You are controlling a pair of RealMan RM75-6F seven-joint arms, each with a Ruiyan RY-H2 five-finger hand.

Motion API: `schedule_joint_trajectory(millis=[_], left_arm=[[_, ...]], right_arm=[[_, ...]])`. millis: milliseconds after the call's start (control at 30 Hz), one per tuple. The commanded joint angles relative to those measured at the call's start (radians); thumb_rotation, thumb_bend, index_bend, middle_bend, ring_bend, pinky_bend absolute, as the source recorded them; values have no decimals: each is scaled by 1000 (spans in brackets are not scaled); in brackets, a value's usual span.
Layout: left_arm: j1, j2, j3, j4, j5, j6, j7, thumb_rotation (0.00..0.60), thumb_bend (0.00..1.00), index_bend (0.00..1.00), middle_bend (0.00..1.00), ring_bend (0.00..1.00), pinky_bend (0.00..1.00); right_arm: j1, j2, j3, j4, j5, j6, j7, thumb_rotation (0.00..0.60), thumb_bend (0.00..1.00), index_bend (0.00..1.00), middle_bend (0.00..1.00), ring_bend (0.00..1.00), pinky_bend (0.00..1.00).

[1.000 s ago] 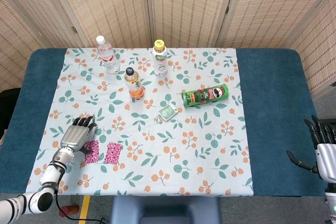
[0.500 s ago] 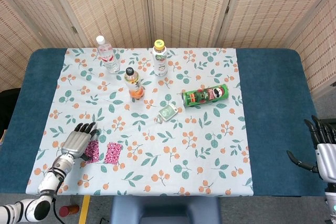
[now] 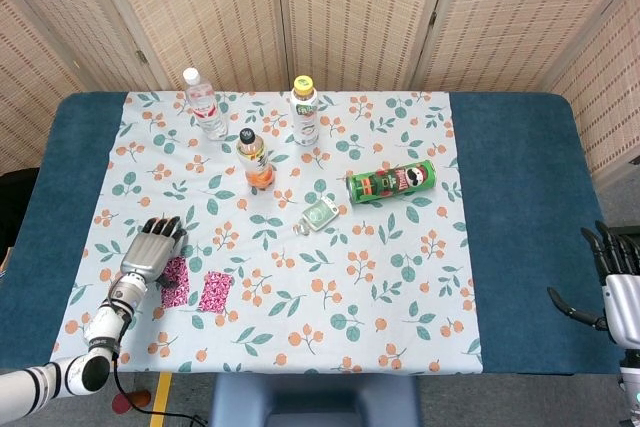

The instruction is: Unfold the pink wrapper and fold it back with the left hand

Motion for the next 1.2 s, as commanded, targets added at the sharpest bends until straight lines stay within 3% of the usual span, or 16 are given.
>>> schedule_joint_trajectory(millis=[33, 300, 600, 1200], left_arm=[[-14, -7, -12, 14, -18, -1, 7, 600, 146, 174, 0, 0, 0], [-7, 28, -21, -38, 24, 37, -33, 600, 146, 172, 0, 0, 0], [44, 60, 43, -126, 122, 92, -55, 600, 146, 168, 0, 0, 0], [47, 25, 43, -72, 102, 71, -46, 600, 147, 164, 0, 0, 0]], right_arm=[[-1, 1, 0, -1, 0, 1, -1, 321, 300, 0, 0, 0, 0], [1, -1, 1, 0, 1, -3, 0, 321, 300, 0, 0, 0, 0], [5, -2, 2, 5, -1, -8, 5, 322, 300, 0, 0, 0, 0], [0, -4, 1, 9, 0, -3, 8, 323, 300, 0, 0, 0, 0]])
